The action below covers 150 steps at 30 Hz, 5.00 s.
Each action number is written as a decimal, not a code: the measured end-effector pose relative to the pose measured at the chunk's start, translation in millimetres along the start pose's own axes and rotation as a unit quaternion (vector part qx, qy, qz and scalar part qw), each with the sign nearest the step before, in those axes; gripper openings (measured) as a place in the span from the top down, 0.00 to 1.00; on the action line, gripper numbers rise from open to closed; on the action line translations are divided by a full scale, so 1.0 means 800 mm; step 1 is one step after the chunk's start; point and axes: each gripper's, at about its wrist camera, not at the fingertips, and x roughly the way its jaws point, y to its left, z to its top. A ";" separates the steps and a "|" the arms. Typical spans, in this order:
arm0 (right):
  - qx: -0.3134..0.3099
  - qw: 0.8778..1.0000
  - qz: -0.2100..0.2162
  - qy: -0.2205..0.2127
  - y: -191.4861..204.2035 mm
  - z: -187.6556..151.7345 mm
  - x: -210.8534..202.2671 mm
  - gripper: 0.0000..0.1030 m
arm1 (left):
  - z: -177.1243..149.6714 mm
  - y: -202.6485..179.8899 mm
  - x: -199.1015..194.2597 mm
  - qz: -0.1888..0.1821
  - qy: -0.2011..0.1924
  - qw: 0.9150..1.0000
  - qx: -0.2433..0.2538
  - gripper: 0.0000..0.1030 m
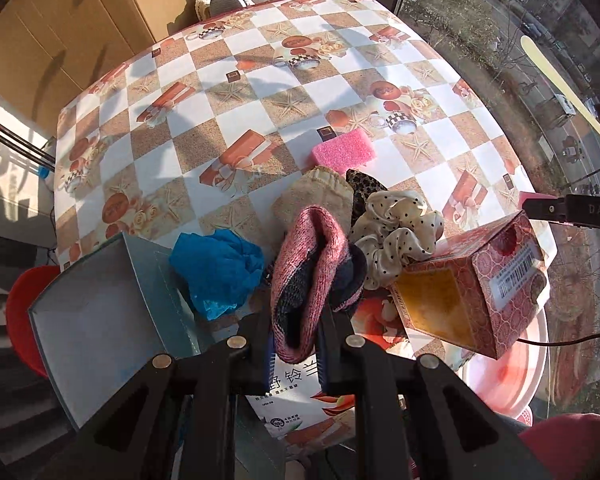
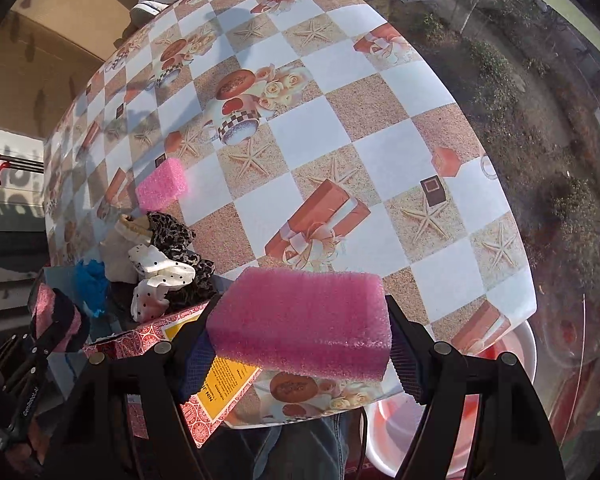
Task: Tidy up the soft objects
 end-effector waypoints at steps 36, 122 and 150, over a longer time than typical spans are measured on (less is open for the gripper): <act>-0.230 0.973 0.034 0.005 0.250 -0.208 -0.008 0.26 | -0.213 0.146 -0.098 0.046 -0.065 0.988 -0.129 0.83; -0.373 0.925 0.071 -0.001 0.439 -0.199 -0.006 0.26 | -0.206 0.170 -0.074 0.062 -0.032 0.982 -0.174 0.83; -0.375 0.924 0.071 0.001 0.444 -0.198 -0.003 0.26 | -0.204 0.175 -0.072 0.062 -0.031 0.983 -0.172 0.83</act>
